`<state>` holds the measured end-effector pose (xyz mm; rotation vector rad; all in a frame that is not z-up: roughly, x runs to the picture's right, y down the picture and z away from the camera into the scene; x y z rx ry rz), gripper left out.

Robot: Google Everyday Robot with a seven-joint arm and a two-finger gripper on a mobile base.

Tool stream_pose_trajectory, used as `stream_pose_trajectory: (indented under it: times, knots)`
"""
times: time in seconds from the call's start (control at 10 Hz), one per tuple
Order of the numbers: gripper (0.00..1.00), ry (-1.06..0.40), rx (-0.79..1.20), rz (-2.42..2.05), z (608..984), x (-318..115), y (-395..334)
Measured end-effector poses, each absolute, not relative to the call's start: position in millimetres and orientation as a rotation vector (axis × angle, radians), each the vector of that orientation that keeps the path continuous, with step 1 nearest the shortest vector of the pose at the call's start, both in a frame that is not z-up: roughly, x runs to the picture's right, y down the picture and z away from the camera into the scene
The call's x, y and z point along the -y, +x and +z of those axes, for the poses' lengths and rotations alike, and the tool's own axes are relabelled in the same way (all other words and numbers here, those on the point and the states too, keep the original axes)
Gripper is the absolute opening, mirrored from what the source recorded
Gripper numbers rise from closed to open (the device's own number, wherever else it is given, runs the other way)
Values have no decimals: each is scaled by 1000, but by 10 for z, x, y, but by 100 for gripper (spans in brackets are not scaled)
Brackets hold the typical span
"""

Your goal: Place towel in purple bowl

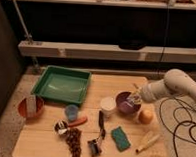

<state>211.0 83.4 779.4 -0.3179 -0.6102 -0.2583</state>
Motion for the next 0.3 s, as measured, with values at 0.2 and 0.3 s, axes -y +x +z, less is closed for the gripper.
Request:
stream_pose_trajectory:
  times: [0.2,0.3]
  knots:
    - [0,-336,580,-248,7887,-912,2181]
    - [0,-340,579,-235,7938,-937,2204]
